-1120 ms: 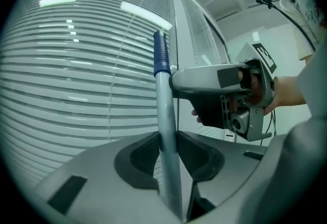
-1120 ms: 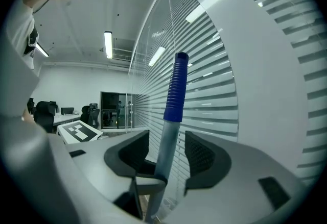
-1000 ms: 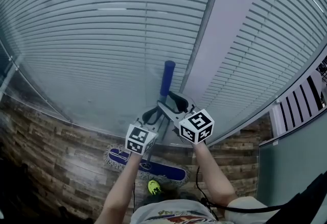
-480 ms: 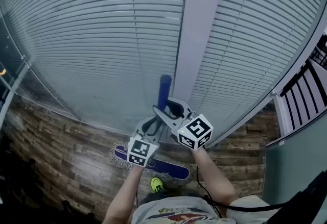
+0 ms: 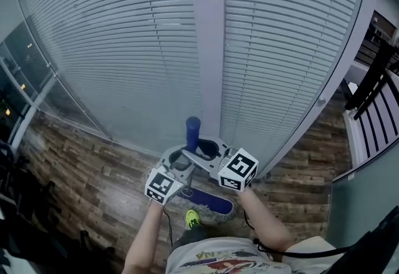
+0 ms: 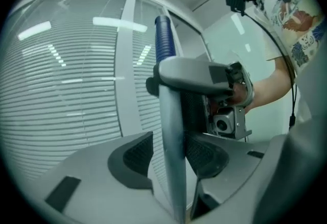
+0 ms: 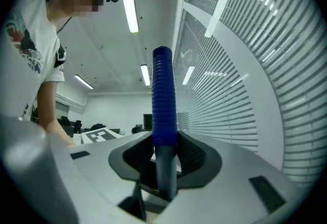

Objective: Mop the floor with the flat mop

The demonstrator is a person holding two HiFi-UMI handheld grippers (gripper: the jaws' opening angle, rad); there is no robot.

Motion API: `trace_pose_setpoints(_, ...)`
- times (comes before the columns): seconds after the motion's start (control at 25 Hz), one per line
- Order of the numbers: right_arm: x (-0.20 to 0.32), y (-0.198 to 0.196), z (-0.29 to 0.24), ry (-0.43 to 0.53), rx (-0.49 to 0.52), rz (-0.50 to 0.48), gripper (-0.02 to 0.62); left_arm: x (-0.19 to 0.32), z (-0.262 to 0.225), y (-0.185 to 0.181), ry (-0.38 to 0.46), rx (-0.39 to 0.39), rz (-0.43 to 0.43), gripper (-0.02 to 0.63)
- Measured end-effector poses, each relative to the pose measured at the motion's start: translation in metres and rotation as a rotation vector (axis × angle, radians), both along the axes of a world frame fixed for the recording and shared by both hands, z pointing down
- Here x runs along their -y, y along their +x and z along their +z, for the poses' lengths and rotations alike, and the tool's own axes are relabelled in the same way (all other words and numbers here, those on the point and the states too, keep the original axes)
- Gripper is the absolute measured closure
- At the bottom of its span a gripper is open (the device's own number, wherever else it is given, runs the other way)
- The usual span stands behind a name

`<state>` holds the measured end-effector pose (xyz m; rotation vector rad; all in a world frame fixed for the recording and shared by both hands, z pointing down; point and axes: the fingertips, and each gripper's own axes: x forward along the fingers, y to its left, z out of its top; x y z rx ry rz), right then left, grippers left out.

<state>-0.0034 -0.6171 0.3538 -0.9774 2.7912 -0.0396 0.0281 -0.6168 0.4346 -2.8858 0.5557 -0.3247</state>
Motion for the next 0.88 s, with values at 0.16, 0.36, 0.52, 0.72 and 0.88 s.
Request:
trace_pose_setpoints(0.16, -0.064, -0.007, 0.016, 0.017, -0.009, -0.090, 0.457, -0.063, 0.014, -0.001, -0.019, -0.015, -0.048, 0.488)
trace_pose_setpoints(0.36, -0.143, -0.023, 0.026, 0.058, -0.037, -0.188, 0.457, -0.131, 0.023, -0.014, -0.036, 0.001, -0.148, 0.489)
trace_pose_setpoints(0.52, -0.206, -0.039, 0.040, 0.074, -0.063, -0.254, 0.457, -0.185, 0.036, -0.027, -0.071, 0.014, -0.258, 0.491)
trace_pose_setpoints(0.72, -0.262, -0.035, 0.053, 0.043, -0.071, -0.332, 0.456, -0.234, 0.049, -0.021, -0.121, 0.029, -0.329, 0.491)
trace_pose_setpoints(0.88, -0.307, -0.033, 0.065, 0.016, -0.089, -0.389, 0.453, -0.274, 0.059, -0.018, -0.155, 0.026, -0.371, 0.491)
